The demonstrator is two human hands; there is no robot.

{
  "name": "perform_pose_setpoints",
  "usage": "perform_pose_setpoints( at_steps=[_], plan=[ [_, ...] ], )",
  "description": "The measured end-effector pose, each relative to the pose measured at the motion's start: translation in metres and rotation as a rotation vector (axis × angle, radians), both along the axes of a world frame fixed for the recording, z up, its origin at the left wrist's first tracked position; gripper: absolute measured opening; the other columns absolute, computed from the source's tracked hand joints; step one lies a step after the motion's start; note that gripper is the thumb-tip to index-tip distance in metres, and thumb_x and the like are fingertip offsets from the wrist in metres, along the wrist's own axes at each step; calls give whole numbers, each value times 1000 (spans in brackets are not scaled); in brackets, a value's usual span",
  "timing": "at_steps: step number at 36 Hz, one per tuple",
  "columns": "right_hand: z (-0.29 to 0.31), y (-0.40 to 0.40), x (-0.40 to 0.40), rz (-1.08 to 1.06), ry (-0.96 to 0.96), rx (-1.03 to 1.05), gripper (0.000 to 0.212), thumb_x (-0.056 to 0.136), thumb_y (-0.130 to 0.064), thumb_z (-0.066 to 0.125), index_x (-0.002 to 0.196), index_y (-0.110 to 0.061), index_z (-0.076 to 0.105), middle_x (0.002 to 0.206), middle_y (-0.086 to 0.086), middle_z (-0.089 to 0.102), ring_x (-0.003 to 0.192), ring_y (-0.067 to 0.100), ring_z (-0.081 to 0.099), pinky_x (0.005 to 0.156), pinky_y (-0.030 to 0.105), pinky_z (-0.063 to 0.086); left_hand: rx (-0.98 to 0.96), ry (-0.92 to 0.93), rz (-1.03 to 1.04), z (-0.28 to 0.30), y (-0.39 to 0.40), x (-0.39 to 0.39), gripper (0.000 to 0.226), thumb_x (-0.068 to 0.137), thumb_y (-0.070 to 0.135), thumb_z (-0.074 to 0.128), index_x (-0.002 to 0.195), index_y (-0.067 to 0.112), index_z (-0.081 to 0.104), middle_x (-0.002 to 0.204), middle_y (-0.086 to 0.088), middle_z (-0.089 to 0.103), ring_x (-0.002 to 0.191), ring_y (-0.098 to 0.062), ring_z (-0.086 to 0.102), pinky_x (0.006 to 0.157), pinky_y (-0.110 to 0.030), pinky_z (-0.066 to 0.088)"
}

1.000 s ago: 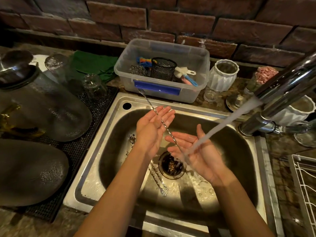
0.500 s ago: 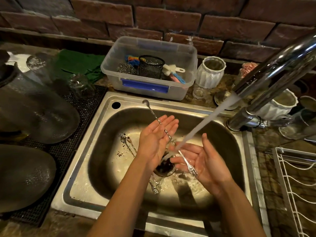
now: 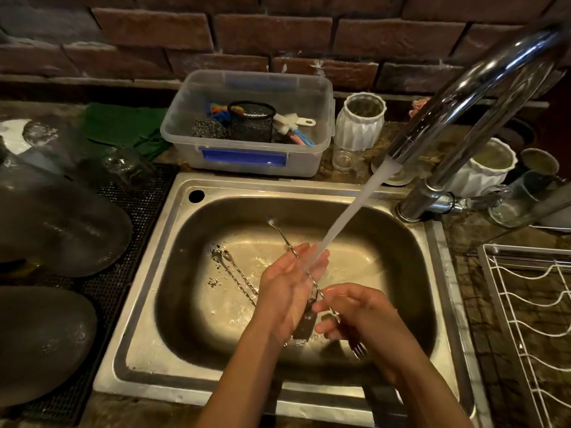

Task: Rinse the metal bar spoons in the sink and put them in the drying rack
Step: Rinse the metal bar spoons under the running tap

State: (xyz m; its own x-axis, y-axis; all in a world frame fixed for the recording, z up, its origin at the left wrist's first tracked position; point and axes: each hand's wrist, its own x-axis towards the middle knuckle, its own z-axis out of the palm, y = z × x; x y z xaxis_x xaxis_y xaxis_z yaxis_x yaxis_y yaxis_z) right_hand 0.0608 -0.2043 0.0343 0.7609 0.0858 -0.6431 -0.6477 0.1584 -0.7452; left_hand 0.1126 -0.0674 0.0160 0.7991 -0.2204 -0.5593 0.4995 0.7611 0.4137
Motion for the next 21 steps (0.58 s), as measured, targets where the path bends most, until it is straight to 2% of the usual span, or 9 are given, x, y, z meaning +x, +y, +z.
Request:
perform_pose_setpoints(
  at_steps=[2,5,7,9,12,14,16,18,21],
  plan=[
    [-4,3,-2,7,-22,-86,4,89,-9,68,93,-8,68,87,17,76,65,26,72,57,31,54,-8,18,-8,-2,0,-6,32,89,-12,52,121,-7,55,117,-29,68,107,-31,71,98,-35,54],
    [-8,10,-4,57,-50,-307,9,85,-16,75,90,-17,67,83,9,73,63,29,74,58,35,56,36,33,-32,-9,0,-14,34,96,-11,43,128,-9,53,117,-26,70,108,-30,71,104,-41,50],
    [-10,15,-4,99,-90,-459,11,85,-19,76,86,-23,66,79,3,71,60,25,73,56,35,59,83,39,-29,-14,0,-16,32,97,-10,43,128,-12,51,116,-25,70,108,-30,71,102,-40,52],
    [-14,17,-2,148,-161,-601,13,85,-20,75,81,-28,66,72,-1,69,59,18,71,61,36,61,120,70,-4,-17,1,-16,31,96,-8,49,126,-12,52,114,-26,71,107,-30,72,96,-35,55],
    [-23,19,-1,233,-231,-780,10,87,-28,71,83,-33,64,71,-10,67,70,10,67,72,35,58,168,115,31,-22,2,-14,30,90,-6,57,120,-9,56,108,-26,73,103,-32,73,95,-37,56],
    [-31,19,0,258,-258,-831,8,88,-32,69,83,-35,64,73,-13,66,73,7,64,74,37,57,205,115,30,-25,4,-13,30,85,-4,65,114,-6,60,104,-25,74,100,-31,74,82,-34,61],
    [-37,20,2,273,-261,-857,9,88,-37,68,80,-35,63,73,-14,67,74,7,63,74,37,57,257,113,-1,-26,4,-12,45,68,4,79,109,-5,64,101,-24,75,97,-30,75,72,-32,62],
    [-42,21,5,288,-261,-879,13,87,-41,68,78,-32,63,75,-13,67,74,8,63,73,37,57,284,119,-25,-27,3,-10,61,55,10,84,110,-8,65,101,-24,75,97,-30,75,72,-30,61],
    [-48,22,11,279,-279,-897,13,85,-36,70,78,-25,67,76,-10,67,73,11,62,71,39,56,319,125,-37,-30,2,-6,62,57,10,85,111,-10,65,101,-23,75,96,-30,75,71,-30,61]
  ],
)
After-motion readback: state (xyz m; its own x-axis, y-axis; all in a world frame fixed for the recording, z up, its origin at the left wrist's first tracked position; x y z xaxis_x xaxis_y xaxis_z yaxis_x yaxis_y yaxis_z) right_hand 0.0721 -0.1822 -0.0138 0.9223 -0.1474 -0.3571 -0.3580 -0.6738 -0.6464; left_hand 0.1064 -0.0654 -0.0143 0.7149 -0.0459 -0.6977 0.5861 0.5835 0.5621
